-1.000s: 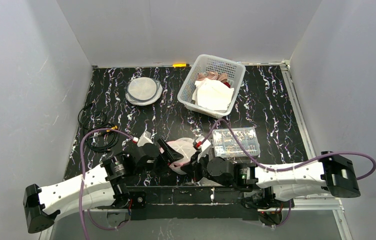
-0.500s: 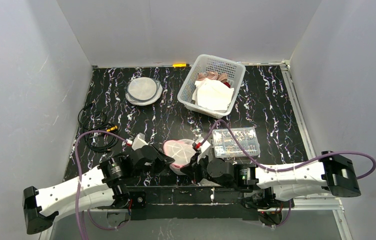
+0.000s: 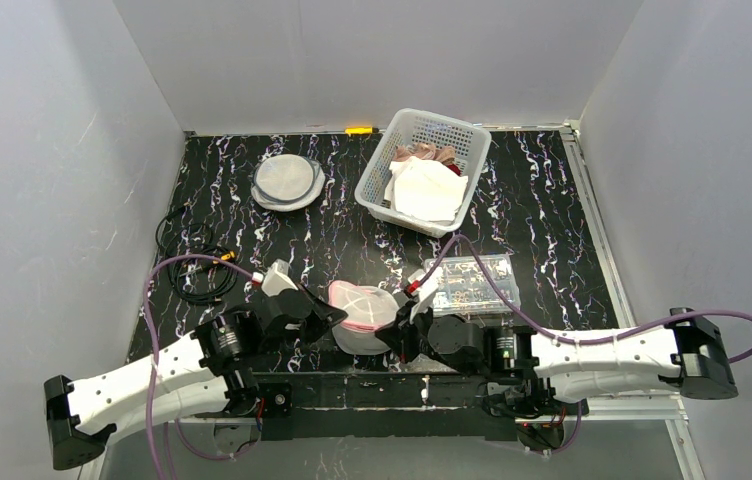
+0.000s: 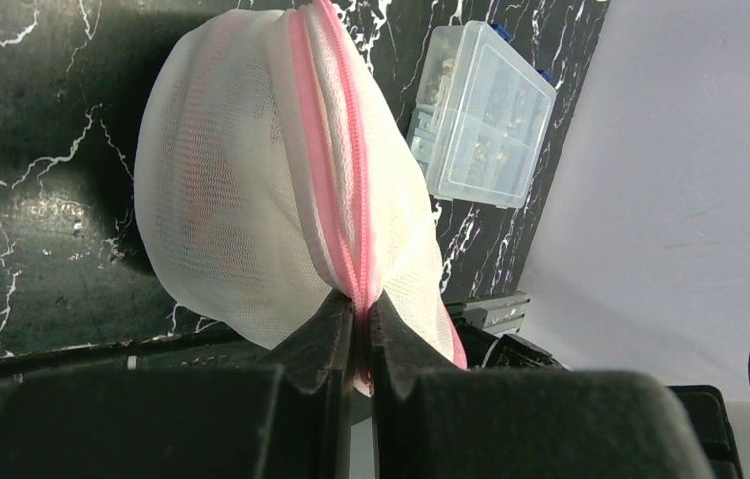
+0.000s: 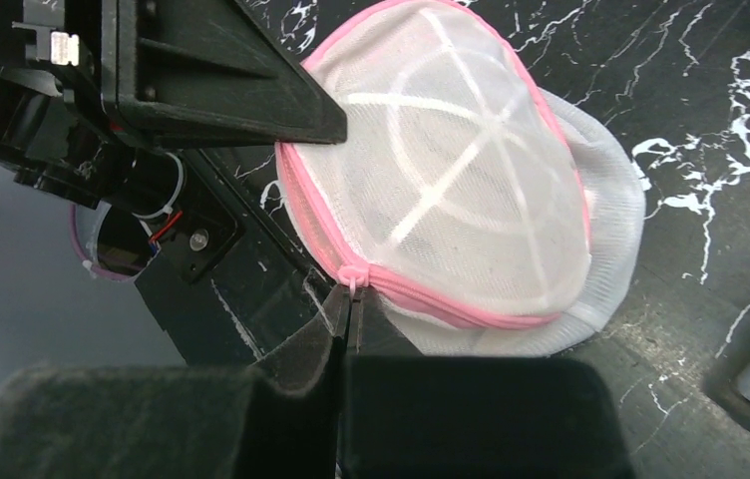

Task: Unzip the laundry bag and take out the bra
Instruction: Unzip the laundry bag at the center of the board.

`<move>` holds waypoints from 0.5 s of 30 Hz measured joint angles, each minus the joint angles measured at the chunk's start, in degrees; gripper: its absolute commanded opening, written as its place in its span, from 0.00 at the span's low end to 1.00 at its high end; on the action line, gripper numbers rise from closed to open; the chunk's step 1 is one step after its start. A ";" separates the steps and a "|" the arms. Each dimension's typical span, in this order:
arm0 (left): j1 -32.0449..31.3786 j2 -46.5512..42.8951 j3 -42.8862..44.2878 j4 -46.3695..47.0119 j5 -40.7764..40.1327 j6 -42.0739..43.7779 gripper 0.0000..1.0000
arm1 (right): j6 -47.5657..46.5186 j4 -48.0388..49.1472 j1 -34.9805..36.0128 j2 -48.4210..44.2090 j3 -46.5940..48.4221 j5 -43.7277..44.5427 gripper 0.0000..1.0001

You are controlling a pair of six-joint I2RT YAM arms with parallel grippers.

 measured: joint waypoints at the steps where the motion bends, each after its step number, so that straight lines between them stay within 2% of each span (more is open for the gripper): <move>1: 0.04 -0.02 0.07 0.13 -0.11 0.72 0.00 | 0.42 -0.68 0.04 -0.52 -0.04 0.50 0.01; 9: 2.86 0.66 0.15 4.11 1.77 7.06 0.00 | 2.12 -3.52 0.07 -4.13 -0.87 2.58 0.01; 15: 9.25 3.54 -0.57 10.19 8.76 13.18 0.00 | 2.27 -4.79 0.07 -6.25 -2.71 3.96 0.01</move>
